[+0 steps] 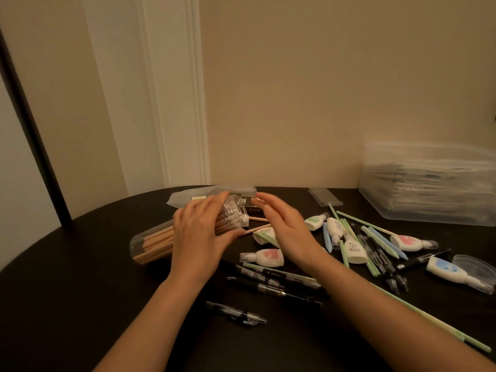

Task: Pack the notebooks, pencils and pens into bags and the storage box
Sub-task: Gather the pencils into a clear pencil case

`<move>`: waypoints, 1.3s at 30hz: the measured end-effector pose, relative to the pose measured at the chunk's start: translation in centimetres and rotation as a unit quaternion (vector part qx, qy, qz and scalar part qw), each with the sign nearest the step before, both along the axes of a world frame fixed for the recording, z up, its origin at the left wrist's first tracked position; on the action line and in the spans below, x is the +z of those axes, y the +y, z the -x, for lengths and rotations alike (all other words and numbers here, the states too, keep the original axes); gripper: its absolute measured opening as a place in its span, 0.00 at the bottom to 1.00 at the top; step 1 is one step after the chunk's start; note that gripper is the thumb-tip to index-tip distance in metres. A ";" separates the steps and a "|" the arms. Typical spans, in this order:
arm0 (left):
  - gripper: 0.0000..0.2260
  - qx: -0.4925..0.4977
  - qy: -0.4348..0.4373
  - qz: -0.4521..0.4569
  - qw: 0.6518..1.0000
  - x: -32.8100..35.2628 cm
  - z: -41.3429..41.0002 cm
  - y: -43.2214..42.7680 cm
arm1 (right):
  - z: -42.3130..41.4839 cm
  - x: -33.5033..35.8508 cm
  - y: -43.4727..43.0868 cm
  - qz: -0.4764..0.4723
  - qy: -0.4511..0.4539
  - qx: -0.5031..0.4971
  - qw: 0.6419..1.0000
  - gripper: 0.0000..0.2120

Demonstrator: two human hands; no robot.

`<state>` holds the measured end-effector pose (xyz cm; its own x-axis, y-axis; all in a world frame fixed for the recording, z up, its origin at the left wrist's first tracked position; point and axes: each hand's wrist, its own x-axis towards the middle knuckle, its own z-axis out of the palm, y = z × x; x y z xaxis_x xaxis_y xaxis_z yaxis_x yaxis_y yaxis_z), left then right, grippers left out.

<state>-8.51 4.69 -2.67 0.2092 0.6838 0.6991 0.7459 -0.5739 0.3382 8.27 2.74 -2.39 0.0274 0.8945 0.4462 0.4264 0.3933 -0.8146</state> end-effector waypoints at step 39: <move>0.34 0.034 0.000 0.034 0.999 0.8 3.2 3.1 | -8.2 0.3 10.6 0.209 -0.406 -0.078 0.886 0.04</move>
<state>-11.71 7.77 -1.89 0.1608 0.7428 0.6499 0.7816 -0.4979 0.3757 16.44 13.30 -2.11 -0.0129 0.9999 0.0069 0.9613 0.0143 -0.2750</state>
